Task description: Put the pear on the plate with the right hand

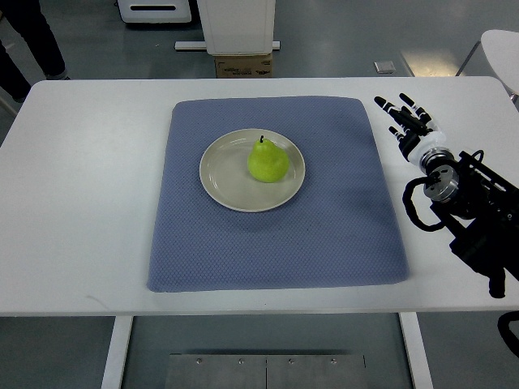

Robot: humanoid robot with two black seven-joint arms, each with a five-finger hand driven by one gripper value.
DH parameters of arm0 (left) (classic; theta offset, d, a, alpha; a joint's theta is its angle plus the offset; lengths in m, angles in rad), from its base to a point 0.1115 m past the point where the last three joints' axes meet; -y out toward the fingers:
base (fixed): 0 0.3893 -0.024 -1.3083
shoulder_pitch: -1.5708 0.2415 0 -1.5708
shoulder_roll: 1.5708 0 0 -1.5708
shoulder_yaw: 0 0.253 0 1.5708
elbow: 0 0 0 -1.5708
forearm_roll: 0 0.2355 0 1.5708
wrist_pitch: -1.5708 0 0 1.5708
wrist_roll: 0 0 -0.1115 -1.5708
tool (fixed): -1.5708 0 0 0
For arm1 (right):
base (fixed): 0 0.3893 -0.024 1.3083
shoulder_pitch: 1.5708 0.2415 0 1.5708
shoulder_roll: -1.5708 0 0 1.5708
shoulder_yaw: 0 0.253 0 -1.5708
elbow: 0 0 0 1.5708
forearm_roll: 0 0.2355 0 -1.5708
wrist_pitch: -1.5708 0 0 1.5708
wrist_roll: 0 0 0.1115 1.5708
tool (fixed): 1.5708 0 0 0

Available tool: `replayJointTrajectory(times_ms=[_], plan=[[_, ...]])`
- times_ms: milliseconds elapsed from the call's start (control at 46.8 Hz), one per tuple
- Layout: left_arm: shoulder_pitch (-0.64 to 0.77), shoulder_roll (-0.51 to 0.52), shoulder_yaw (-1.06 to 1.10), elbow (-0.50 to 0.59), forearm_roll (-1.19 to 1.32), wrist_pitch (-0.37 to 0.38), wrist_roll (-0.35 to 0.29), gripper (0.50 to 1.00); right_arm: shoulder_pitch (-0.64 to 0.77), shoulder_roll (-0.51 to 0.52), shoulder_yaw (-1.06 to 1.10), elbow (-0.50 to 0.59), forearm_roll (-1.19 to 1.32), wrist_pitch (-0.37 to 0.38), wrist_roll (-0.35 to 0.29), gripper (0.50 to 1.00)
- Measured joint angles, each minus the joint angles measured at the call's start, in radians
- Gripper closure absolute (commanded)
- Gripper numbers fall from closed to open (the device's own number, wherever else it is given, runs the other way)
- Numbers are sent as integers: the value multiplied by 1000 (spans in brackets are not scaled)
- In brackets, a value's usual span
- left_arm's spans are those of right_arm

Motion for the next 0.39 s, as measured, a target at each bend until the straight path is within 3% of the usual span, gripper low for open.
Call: replayJointTrajectory(times_ms=[385], plan=[[0,0,0,0,0,0,0,500,-15,-5,-3,-9,6,39,7,500]])
